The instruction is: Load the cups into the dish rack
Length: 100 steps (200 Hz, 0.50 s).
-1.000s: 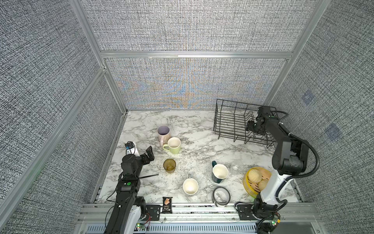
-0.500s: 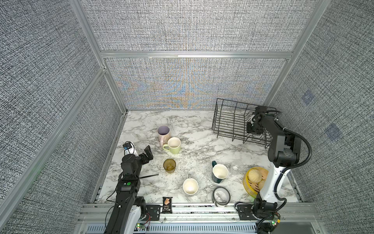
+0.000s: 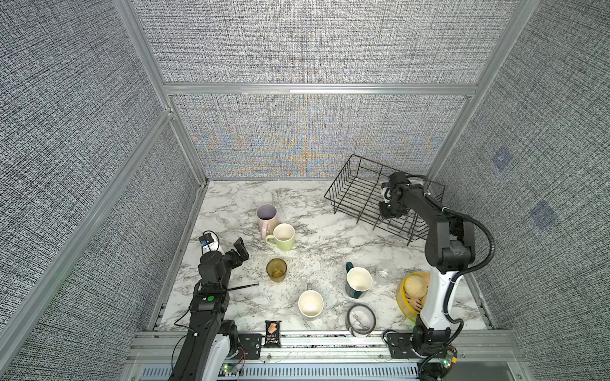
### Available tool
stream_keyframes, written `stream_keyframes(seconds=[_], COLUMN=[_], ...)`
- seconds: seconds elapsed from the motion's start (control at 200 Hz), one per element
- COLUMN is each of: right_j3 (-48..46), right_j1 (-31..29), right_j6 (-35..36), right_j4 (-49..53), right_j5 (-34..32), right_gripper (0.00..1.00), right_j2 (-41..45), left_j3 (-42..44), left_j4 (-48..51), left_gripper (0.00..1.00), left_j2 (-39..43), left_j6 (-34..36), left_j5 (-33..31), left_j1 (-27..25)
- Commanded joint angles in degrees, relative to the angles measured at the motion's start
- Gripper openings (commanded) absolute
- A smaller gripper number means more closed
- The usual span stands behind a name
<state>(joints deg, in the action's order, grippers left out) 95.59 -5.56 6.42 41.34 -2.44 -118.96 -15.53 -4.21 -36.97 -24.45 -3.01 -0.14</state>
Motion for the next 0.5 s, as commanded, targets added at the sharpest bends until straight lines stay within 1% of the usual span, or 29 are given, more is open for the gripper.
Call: stream_keyframes(seconds=[0.0, 0.2, 0.28, 0.34, 0.395, 0.43, 0.495], right_j3=[0.01, -1.07, -0.66, 0.37, 1.14, 1.22, 0.91], right_j1=[-3.33, -8.25, -10.02, -10.69, -10.61, -10.53, -10.28], right_j6=[2.89, 5.33, 4.62, 2.37, 0.35, -0.77, -4.84], right_j4=[2.46, 3.32, 4.86, 6.06, 7.18, 7.39, 7.15], right_j5=[1.79, 2.88, 0.57, -1.79, -1.21, -1.02, -3.30], right_gripper=[0.26, 0.25, 0.26, 0.31, 0.36, 0.39, 0.48], right_j2=[-0.10, 0.74, 0.90, 1.08, 1.86, 2.77, 4.99], left_j3=[-0.63, -0.89, -0.82, -0.82, -0.82, -0.81, -0.82], left_j4=[-0.62, -0.39, -0.42, -0.37, -0.37, -0.37, -0.43], left_gripper=[0.99, 0.99, 0.99, 0.99, 0.99, 0.99, 0.99], left_j2=[-0.68, -1.17, -1.17, -1.17, -1.17, -1.26, -1.26], left_j6=[-0.74, -1.00, -1.04, -1.05, -1.04, -1.09, -1.05], left_j5=[-0.57, -0.93, -0.95, -0.95, -1.02, -0.95, -0.89], left_j1=[0.05, 0.09, 0.05, 0.05, 0.05, 0.05, 0.08])
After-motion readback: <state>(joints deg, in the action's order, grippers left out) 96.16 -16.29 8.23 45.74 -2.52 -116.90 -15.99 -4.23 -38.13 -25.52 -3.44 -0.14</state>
